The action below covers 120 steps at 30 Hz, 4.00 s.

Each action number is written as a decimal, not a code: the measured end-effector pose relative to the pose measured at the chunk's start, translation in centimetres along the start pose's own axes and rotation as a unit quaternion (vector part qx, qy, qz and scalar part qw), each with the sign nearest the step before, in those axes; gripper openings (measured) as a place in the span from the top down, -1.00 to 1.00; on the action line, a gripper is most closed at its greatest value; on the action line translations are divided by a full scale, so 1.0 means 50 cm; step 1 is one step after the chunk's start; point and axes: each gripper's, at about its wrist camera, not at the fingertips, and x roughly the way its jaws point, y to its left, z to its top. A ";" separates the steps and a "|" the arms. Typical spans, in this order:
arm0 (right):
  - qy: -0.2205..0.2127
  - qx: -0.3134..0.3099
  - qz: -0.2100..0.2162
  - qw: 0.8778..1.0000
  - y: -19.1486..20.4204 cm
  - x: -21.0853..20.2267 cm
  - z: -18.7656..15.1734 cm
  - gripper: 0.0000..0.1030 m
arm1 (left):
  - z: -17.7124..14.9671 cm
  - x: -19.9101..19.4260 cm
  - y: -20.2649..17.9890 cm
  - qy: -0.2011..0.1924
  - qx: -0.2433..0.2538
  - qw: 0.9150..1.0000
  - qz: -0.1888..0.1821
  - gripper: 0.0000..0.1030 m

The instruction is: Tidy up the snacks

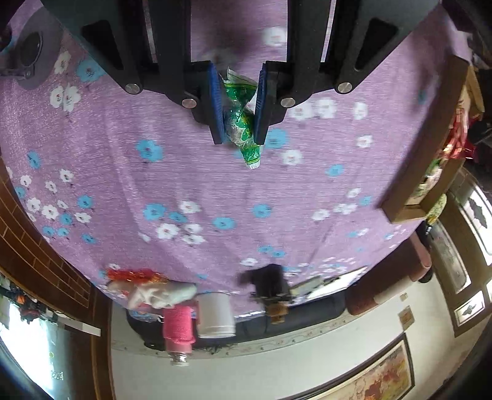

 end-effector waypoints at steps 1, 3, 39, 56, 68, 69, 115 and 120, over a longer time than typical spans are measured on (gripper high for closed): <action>-0.002 -0.006 0.006 1.000 0.016 -0.007 0.004 0.61 | -0.002 -0.001 0.022 0.000 -0.013 1.000 0.007 0.67; -0.008 -0.021 0.025 0.999 0.059 -0.023 0.015 0.61 | -0.008 -0.003 0.056 0.001 -0.031 0.999 0.015 0.67; 0.079 -0.183 0.133 0.971 0.570 0.089 -0.017 0.56 | -0.046 -0.008 0.172 -0.002 -0.106 0.993 0.047 0.01; -0.011 -0.153 0.118 0.981 0.504 -0.029 -0.004 0.01 | -0.041 -0.058 0.135 -0.064 -0.071 0.977 0.188 -0.55; -0.016 -0.133 0.084 0.988 0.440 -0.051 -0.034 -0.15 | -0.051 -0.051 0.088 -0.051 -0.048 0.978 0.196 -0.55; -0.015 -0.131 0.082 0.988 0.436 -0.051 -0.036 -0.15 | -0.051 -0.049 0.084 -0.048 -0.045 0.978 0.196 -0.55; -0.040 -0.155 0.058 0.985 0.414 -0.079 -0.071 -0.30 | -0.044 -0.173 0.062 -0.201 -0.075 0.939 0.269 -1.00; -0.043 -0.164 0.057 0.984 0.423 -0.084 -0.078 -0.34 | -0.046 -0.146 0.086 -0.159 -0.098 0.949 0.252 -1.00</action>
